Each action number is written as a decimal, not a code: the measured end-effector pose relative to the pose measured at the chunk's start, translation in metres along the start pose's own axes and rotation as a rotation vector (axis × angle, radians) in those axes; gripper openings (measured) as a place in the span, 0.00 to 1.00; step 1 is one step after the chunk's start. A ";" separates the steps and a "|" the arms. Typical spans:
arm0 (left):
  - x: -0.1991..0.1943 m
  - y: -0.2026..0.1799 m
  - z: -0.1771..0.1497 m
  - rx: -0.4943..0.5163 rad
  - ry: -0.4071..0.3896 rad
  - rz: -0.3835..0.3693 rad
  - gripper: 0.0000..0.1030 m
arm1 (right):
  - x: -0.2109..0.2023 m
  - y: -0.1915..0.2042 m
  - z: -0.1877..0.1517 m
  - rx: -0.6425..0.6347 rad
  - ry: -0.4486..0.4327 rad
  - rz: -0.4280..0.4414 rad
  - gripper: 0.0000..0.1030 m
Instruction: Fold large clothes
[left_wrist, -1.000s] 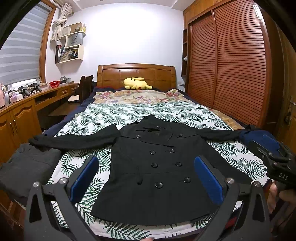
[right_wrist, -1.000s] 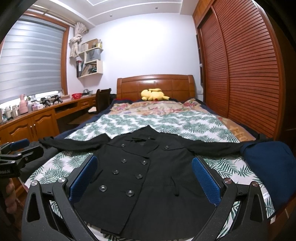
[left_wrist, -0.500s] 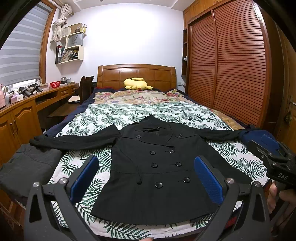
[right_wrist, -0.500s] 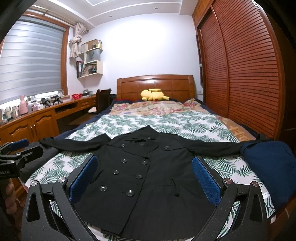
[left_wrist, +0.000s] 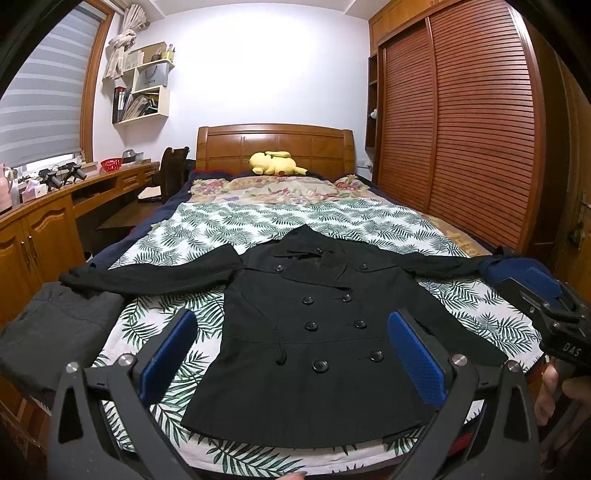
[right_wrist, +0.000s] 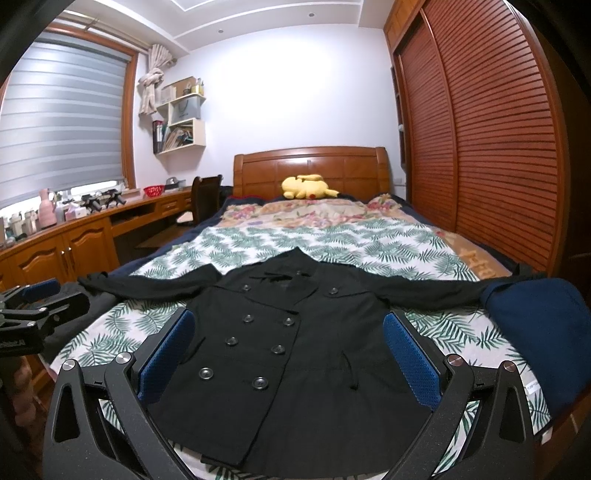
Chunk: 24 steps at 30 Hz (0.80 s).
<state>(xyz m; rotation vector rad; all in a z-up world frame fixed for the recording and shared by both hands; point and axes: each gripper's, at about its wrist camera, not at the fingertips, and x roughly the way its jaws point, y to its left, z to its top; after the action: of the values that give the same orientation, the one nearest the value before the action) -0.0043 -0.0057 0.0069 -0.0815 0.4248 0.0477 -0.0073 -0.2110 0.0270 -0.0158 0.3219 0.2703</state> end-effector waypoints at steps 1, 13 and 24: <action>0.001 0.000 0.000 -0.001 0.001 0.001 1.00 | -0.001 0.000 0.001 0.000 0.000 0.001 1.00; 0.004 0.003 -0.003 -0.001 0.002 0.000 1.00 | -0.002 0.001 0.003 0.000 0.005 0.002 1.00; 0.022 0.017 -0.017 -0.007 0.037 0.023 1.00 | 0.009 0.015 -0.010 -0.027 0.033 0.032 1.00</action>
<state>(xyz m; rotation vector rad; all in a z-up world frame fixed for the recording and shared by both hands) 0.0080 0.0104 -0.0184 -0.0845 0.4630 0.0701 -0.0063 -0.1948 0.0156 -0.0417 0.3517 0.3060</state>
